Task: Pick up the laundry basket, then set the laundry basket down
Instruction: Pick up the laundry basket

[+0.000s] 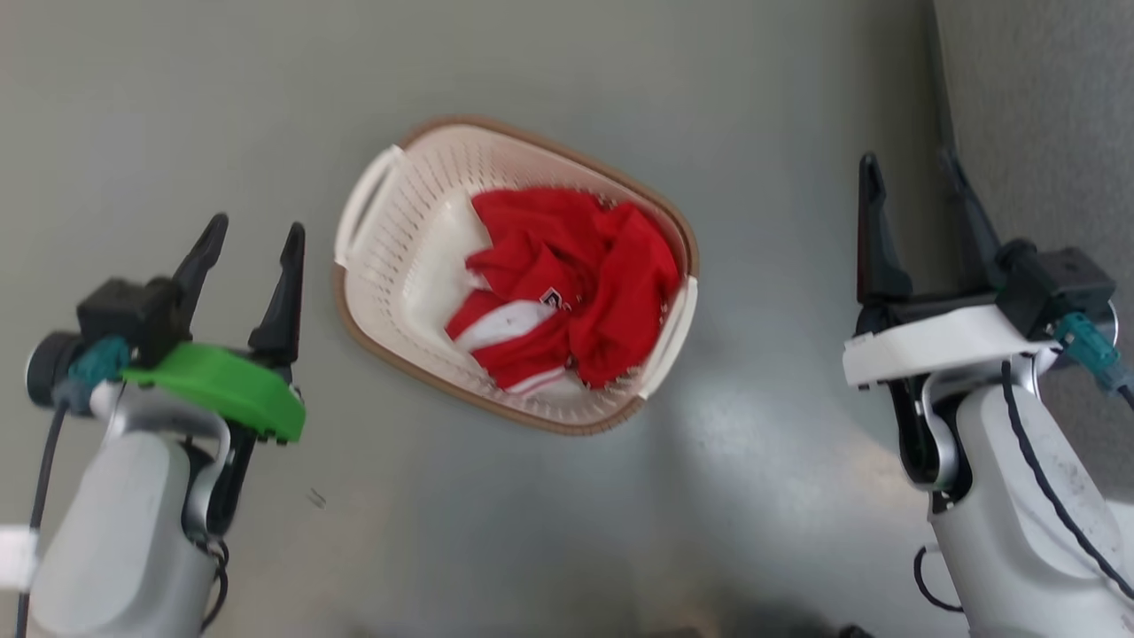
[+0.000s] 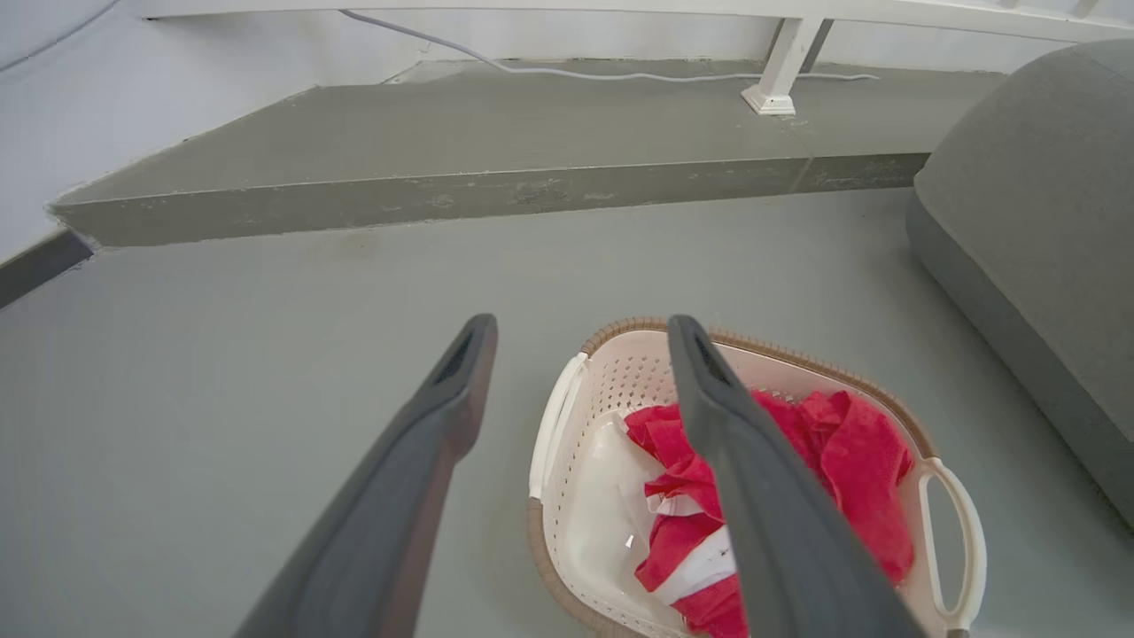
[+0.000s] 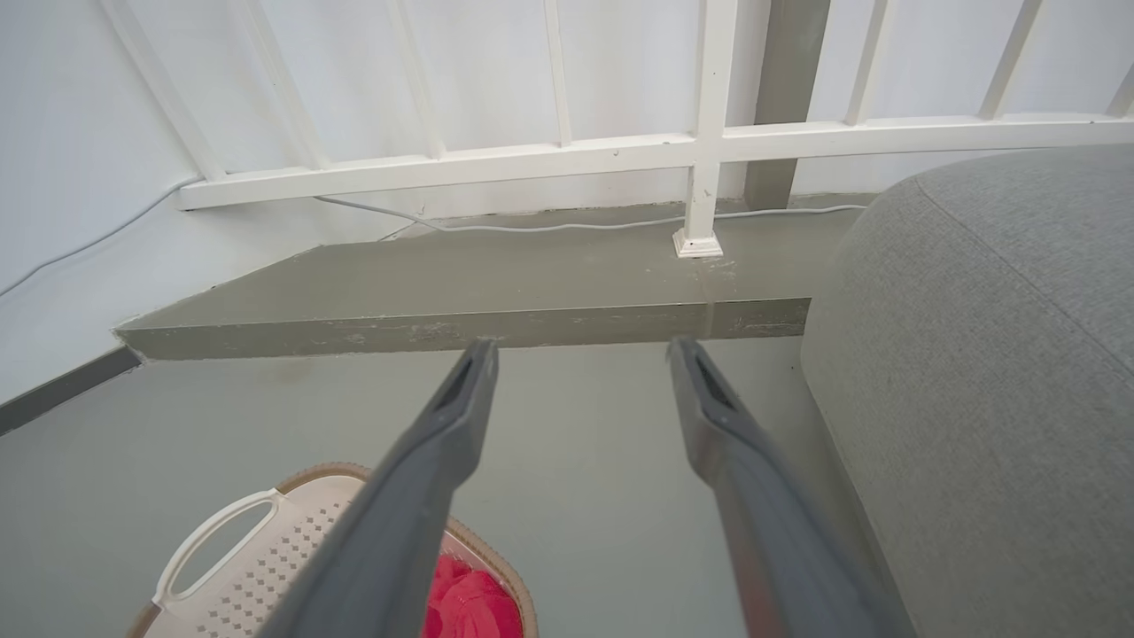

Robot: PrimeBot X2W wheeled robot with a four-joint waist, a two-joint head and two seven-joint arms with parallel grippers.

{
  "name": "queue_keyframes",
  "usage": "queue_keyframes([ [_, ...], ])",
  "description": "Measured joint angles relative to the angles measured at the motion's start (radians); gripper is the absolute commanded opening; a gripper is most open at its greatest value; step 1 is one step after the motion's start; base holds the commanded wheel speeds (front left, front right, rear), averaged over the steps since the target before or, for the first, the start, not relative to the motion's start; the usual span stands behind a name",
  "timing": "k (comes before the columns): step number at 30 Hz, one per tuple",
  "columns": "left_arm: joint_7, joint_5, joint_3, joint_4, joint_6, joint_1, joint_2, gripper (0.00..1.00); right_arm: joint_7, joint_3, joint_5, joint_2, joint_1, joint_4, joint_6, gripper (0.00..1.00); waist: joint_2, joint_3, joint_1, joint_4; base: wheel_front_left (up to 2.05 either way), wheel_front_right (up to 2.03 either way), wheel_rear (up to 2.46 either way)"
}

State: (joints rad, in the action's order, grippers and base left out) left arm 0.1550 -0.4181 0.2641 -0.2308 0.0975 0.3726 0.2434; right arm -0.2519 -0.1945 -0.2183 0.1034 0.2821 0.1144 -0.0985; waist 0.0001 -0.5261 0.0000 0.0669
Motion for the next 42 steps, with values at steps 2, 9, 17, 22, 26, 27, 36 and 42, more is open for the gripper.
queue_keyframes([
  [2, -0.025, -0.002, 0.012, -0.014, 0.007, 0.029, 0.004, 1.00, 0.000, 0.000, 0.000, -0.006, 0.012, -0.011, 0.000, 1.00, -0.0001, -0.028, 0.0000, 0.008, 0.00, 0.00, 0.00],
  [9, -0.122, -0.020, 0.050, -0.065, 0.017, 0.134, 0.026, 1.00, 0.000, -0.005, 0.001, -0.015, 0.072, -0.045, 0.000, 1.00, 0.0000, -0.126, 0.0000, 0.039, 0.00, 0.00, 0.00],
  [17, -0.223, -0.056, 0.060, -0.116, 0.026, 0.285, 0.068, 1.00, -0.003, -0.024, 0.001, -0.038, 0.137, -0.081, 0.000, 1.00, 0.0000, -0.239, 0.0001, 0.080, 0.00, 0.00, 0.00],
  [22, -0.288, -0.073, 0.069, -0.167, 0.026, 0.385, 0.104, 1.00, -0.003, -0.038, 0.001, -0.042, 0.192, -0.103, 0.000, 1.00, 0.0000, -0.323, 0.0001, 0.113, 0.00, 0.00, 0.00],
  [26, -0.318, -0.096, 0.101, -0.202, 0.027, 0.418, 0.128, 1.00, -0.003, -0.044, -0.003, -0.044, 0.208, -0.104, 0.000, 1.00, 0.0000, -0.371, 0.0001, 0.136, 0.00, 0.00, 0.00],
  [27, -0.323, -0.109, 0.114, -0.210, 0.027, 0.425, 0.131, 1.00, -0.003, -0.045, -0.004, -0.044, 0.209, -0.104, 0.000, 1.00, 0.0000, -0.381, 0.0001, 0.142, 0.00, 0.00, 0.00],
  [36, -0.339, -0.144, 0.158, -0.279, 0.034, 0.478, 0.163, 1.00, -0.003, -0.048, -0.010, -0.047, 0.228, -0.103, 0.000, 1.00, 0.0000, -0.442, 0.0001, 0.192, 0.00, 0.00, 0.00],
  [42, -0.328, -0.150, 0.179, -0.310, 0.035, 0.510, 0.191, 1.00, -0.003, -0.045, -0.012, -0.048, 0.228, -0.100, 0.000, 1.00, 0.0000, -0.457, 0.0000, 0.203, 0.00, 0.00, 0.00],
])
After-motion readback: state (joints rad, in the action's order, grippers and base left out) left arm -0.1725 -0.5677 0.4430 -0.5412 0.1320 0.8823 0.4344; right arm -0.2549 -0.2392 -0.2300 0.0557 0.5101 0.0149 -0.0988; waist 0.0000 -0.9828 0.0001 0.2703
